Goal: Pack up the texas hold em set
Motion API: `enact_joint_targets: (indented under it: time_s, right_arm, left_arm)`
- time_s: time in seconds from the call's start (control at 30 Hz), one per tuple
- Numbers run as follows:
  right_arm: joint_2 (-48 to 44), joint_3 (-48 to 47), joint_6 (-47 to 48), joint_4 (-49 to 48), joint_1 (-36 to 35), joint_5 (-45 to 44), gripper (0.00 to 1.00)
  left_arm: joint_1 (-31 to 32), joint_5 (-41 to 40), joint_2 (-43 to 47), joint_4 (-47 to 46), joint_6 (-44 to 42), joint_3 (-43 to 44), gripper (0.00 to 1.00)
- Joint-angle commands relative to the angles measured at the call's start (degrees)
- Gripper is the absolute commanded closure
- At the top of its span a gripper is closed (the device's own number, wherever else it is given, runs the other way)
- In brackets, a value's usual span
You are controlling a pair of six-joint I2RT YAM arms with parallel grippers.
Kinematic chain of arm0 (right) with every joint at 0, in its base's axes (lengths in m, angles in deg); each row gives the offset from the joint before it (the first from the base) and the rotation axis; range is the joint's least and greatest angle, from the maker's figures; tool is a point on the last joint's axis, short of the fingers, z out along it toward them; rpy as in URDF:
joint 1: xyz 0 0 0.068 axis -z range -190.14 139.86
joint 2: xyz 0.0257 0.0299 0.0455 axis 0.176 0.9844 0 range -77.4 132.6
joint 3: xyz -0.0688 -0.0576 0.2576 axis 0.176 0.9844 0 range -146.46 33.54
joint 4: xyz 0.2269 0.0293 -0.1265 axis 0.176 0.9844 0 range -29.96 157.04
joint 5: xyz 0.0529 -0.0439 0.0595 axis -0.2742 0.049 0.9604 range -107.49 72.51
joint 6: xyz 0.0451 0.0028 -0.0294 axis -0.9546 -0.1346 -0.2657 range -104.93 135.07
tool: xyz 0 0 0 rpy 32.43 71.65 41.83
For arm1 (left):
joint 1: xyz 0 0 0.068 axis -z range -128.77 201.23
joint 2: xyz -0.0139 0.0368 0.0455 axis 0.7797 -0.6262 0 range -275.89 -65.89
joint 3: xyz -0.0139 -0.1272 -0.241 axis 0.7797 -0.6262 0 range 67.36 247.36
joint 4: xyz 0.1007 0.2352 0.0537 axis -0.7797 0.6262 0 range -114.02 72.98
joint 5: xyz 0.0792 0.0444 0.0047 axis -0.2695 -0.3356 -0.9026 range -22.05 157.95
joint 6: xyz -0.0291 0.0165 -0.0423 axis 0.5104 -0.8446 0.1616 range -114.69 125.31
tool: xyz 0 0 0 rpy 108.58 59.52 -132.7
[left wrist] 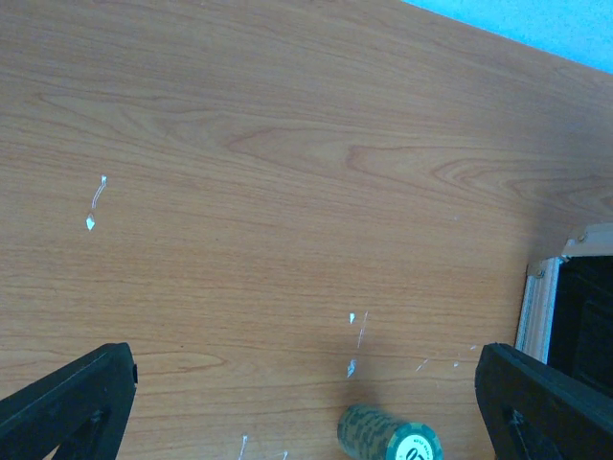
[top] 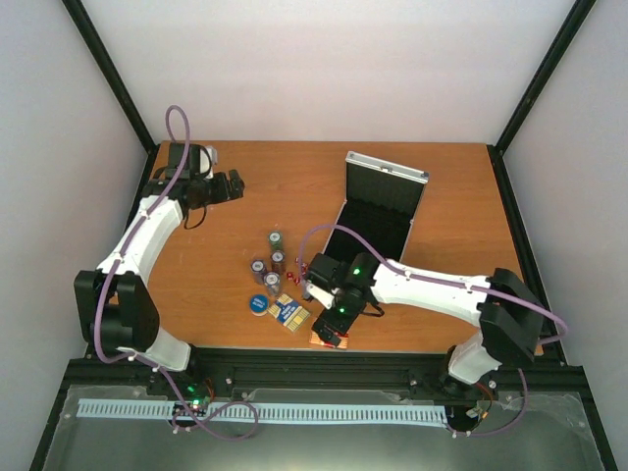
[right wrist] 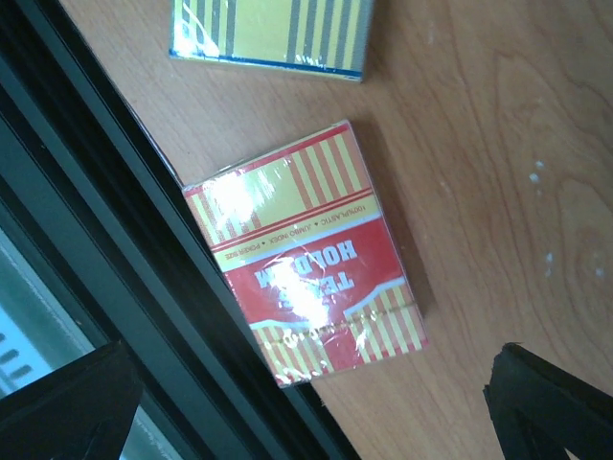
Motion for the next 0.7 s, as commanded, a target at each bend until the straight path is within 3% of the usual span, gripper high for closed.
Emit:
enact_joint_targets:
  time_s: [0.0, 0.67]
  right_arm:
    - [4.03, -1.27, 6.63, -0.46, -0.7, 0.87, 0.0]
    - [14.07, 1.91, 13.14, -8.03, -0.71, -0.85, 0.0]
  left_arm:
    - [0.18, -0.48, 0.43, -3.82, 2.35, -0.97, 0.0]
    - [0.18, -1.63, -0.53, -6.24, 2.63, -3.96, 0.0]
